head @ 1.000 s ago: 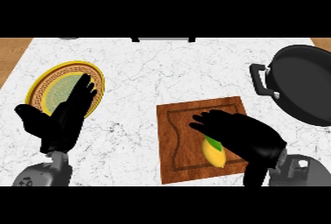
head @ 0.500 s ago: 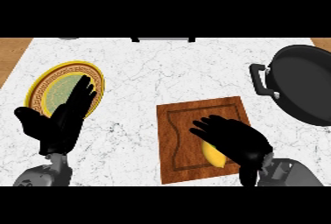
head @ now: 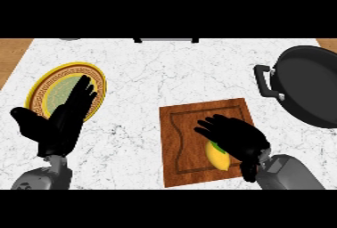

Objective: Pick the lemon from the cutting board and place it in the pot

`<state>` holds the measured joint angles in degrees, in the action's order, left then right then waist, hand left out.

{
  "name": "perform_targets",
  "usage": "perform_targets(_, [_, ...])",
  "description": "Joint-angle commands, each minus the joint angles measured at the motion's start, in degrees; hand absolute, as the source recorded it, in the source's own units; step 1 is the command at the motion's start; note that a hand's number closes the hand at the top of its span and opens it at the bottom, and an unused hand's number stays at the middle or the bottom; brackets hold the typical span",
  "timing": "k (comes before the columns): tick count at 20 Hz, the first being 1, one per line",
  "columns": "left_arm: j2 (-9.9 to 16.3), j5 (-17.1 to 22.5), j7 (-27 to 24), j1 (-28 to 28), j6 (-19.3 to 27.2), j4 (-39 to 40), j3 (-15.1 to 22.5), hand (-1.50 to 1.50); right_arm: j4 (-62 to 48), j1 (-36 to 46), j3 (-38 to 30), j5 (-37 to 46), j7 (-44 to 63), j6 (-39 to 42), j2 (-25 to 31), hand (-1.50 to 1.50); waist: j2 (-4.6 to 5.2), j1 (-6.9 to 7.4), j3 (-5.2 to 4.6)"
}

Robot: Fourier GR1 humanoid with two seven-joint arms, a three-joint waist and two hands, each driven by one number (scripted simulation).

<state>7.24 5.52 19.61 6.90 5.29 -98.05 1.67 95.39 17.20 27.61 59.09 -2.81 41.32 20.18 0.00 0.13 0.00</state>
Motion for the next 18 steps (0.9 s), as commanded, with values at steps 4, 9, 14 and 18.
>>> perform_targets(4, [-2.62,-3.83,-0.98,3.41,2.74,3.19,1.34,0.00,0.13,-2.96,1.72,-0.74,-6.29,-3.99,-3.19,1.50,0.05,-0.37,0.01])
perform_targets(9, [-0.28,0.25,-2.63,-4.65,-2.55,-1.95,-1.15,0.00,-2.98,-1.05,1.29,2.81,-8.19,-5.98,-5.62,1.50,-0.04,0.10,0.00])
perform_targets(14, [-1.45,-1.67,-2.03,-2.45,0.10,0.33,-1.11,0.00,-3.81,-7.21,-13.39,0.12,-2.99,-9.40,-1.22,1.50,-0.12,-2.36,0.06])
perform_targets(18, [-0.74,-1.43,-1.77,-3.31,1.67,-0.59,-3.67,0.00,-10.82,-11.03,-34.42,-3.07,6.13,-13.21,3.44,1.50,0.13,-8.69,0.41])
